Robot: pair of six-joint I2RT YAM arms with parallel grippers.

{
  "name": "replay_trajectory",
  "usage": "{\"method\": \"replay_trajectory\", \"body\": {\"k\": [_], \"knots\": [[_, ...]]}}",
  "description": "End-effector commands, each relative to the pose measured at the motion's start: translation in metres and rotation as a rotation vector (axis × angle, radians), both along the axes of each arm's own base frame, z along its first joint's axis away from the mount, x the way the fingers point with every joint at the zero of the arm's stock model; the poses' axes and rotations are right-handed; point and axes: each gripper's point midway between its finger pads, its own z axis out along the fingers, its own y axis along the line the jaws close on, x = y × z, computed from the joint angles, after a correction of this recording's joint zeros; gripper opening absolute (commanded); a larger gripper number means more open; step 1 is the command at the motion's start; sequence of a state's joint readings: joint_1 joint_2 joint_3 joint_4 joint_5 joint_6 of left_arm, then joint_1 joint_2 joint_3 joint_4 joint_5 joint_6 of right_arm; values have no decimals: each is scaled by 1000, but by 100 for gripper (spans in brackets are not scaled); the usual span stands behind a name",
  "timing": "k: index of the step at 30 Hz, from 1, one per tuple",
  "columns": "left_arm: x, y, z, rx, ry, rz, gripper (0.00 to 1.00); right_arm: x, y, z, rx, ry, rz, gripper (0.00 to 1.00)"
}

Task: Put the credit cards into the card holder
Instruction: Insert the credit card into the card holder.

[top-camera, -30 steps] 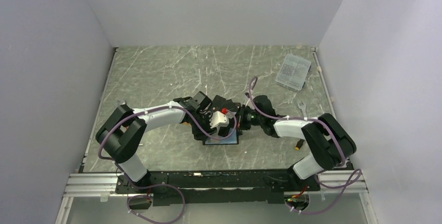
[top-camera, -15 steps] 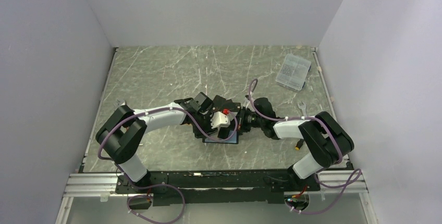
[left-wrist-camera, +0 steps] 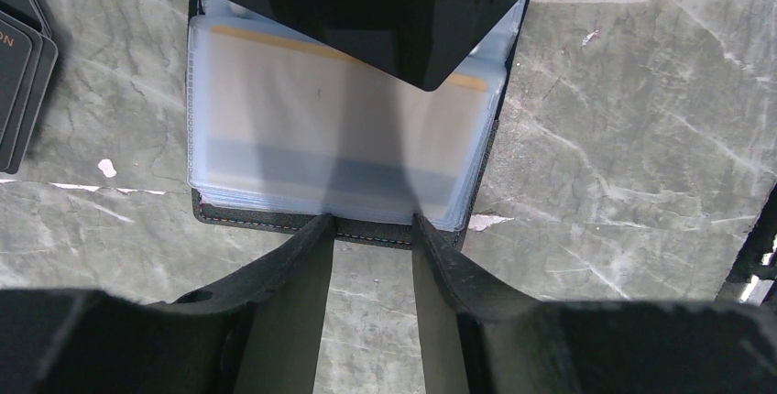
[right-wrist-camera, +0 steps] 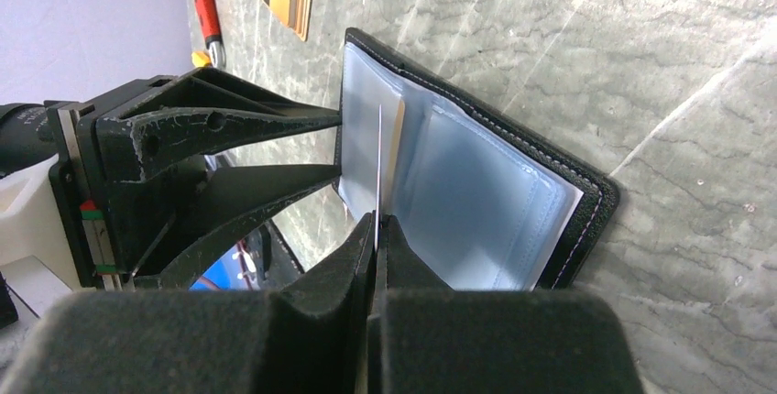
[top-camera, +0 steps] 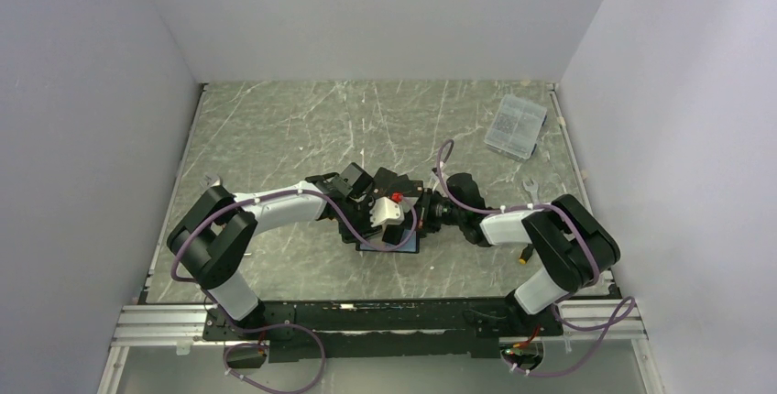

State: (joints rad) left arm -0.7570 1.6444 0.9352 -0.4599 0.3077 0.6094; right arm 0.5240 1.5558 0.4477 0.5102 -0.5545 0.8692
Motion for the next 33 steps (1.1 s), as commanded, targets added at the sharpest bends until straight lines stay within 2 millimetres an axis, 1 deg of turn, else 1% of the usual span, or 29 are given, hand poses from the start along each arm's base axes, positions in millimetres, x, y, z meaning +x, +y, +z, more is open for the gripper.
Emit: {"method": "replay_trajectory", "body": {"k": [1, 13, 33], "knots": [[-7, 11, -10, 52, 16, -11, 42, 17, 6, 13, 38, -70, -15, 0], [-8, 14, -10, 58, 20, -7, 41, 20, -3, 13, 15, -93, -64, 0], [-10, 13, -8, 49, 18, -9, 41, 12, -6, 5, 2, -81, -40, 0]]}}
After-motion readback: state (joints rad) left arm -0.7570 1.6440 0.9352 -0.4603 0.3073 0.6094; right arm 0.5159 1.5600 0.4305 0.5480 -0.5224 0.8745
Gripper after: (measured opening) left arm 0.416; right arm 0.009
